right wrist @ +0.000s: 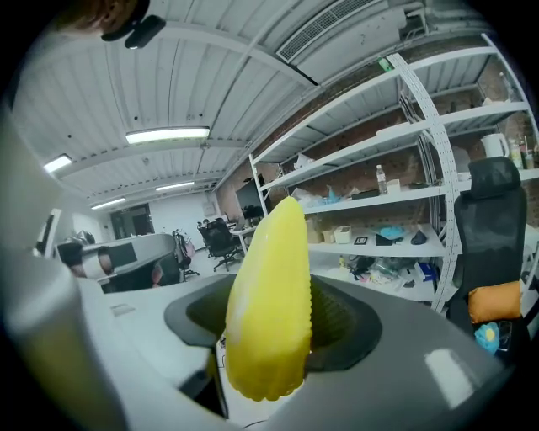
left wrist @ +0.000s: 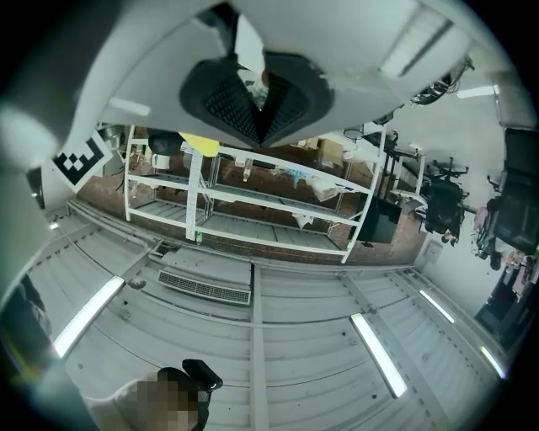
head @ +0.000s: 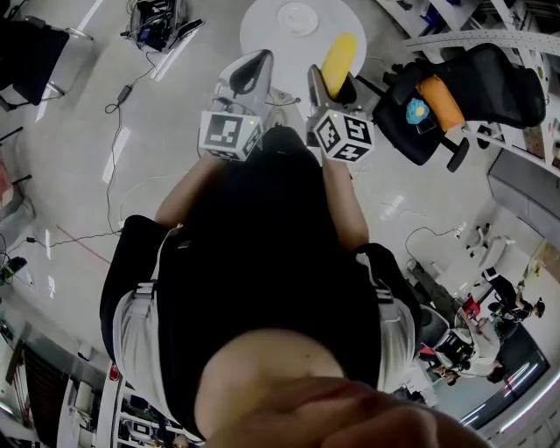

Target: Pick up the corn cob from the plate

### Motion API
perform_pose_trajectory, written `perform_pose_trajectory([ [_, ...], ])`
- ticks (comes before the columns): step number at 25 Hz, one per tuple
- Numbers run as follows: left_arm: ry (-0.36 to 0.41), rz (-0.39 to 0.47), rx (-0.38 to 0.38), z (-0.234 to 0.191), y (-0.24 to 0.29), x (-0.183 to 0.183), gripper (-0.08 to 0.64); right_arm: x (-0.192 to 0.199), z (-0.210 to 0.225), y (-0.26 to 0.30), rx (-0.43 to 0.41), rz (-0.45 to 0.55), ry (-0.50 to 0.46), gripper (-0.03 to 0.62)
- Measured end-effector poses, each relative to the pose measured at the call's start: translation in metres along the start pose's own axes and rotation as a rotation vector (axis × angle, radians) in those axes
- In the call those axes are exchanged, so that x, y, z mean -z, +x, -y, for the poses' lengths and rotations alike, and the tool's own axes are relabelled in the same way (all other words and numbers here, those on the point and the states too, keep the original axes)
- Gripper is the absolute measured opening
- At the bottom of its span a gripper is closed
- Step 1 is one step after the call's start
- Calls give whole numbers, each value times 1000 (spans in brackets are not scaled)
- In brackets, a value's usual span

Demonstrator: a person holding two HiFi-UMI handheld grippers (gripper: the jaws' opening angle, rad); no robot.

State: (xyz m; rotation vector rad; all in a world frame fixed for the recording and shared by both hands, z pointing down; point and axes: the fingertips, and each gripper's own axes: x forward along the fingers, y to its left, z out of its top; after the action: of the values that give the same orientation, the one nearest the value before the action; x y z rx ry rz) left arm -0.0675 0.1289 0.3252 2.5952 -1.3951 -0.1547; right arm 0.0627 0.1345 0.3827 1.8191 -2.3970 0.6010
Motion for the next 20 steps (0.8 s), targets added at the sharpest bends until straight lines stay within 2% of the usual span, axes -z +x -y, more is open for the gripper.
perform_pose_trajectory([
  [11,12,-12,-3,-1,3,0,6,-32,-16,-35,-55,80,-8,264],
  [20,23,-17,-4,10,19,5,6,-39,2,-34,-70,95,-17,264],
])
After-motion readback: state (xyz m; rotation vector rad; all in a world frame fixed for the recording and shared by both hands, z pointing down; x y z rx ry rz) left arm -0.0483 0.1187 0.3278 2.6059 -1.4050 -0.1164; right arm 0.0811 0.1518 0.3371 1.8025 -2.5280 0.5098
